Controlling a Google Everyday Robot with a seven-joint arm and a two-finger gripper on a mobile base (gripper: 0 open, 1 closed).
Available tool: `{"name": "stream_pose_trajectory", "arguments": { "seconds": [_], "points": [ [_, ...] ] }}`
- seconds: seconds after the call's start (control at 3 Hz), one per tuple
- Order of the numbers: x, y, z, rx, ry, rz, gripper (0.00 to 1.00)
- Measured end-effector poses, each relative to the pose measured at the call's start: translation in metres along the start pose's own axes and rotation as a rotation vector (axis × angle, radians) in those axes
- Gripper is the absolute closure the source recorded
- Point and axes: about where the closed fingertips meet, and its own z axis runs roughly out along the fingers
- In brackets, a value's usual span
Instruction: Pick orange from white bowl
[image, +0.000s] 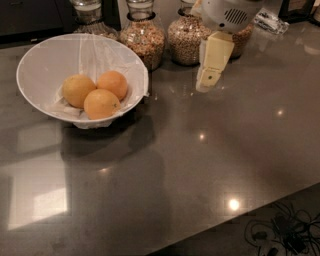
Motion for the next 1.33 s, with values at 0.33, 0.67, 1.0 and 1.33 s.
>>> {"name": "stream_pose_trajectory", "arguments": {
  "seconds": [0.33, 0.67, 1.0, 1.33],
  "points": [
    [-0.011, -0.003, 0.010, 0.005, -0.039, -0.006, 0.00],
    [-0.044, -0.013, 0.029, 0.017, -0.123, -0.060, 0.00],
    [-0.070, -0.027, 0.046, 0.028, -0.184, -0.143, 0.00],
    [-0.081, -0.036, 0.059, 0.026, -0.218, -0.215, 0.00]
  ]
}}
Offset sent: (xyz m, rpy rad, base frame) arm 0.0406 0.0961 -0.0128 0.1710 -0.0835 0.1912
